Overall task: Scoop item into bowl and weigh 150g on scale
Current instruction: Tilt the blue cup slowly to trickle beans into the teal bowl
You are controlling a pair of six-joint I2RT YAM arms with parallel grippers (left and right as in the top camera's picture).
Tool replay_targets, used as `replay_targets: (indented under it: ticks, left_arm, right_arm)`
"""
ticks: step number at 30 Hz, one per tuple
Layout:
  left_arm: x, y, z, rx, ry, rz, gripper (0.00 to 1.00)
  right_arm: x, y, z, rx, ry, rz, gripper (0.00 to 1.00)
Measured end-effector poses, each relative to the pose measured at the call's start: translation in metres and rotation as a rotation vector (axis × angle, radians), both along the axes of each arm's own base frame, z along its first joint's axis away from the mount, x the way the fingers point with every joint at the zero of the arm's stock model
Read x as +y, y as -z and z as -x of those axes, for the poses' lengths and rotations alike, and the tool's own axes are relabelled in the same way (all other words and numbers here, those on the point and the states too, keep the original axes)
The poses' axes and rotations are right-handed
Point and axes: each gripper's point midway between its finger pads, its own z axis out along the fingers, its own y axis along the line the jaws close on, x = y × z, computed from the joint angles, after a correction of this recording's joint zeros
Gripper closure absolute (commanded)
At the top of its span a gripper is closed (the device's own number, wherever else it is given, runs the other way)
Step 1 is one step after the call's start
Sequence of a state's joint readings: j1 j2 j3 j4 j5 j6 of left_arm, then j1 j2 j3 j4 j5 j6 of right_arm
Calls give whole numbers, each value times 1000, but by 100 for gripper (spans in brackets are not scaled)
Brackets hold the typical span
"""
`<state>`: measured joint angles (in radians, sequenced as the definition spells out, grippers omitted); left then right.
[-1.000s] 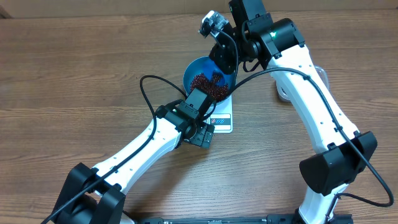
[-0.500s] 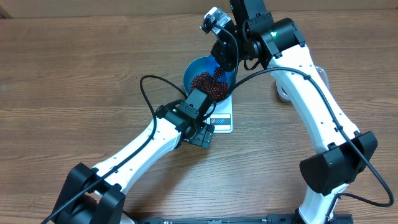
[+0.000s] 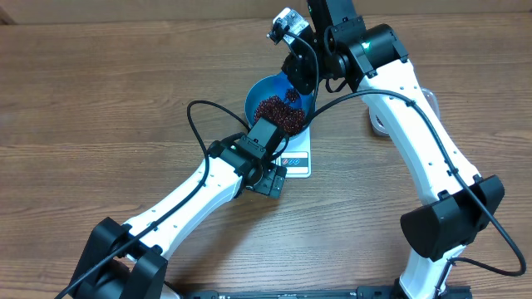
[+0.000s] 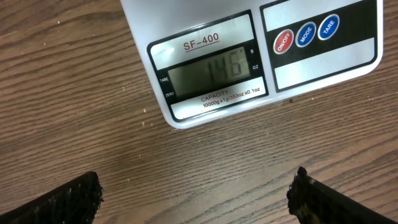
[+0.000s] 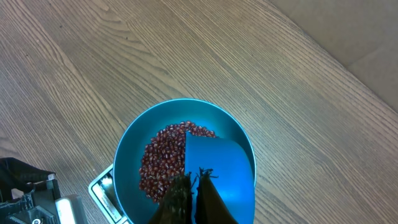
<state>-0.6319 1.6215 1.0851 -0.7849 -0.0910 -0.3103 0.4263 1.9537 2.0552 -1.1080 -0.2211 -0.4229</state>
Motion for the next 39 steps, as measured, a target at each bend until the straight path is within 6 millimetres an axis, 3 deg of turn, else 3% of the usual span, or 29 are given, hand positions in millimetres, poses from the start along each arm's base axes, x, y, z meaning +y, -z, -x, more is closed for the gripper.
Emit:
replay_targets:
  ticks: [39]
  left_arm:
    - [0, 0, 0, 0, 0, 0, 0]
  right_arm:
    - [-2, 0, -5, -8, 31, 2, 96]
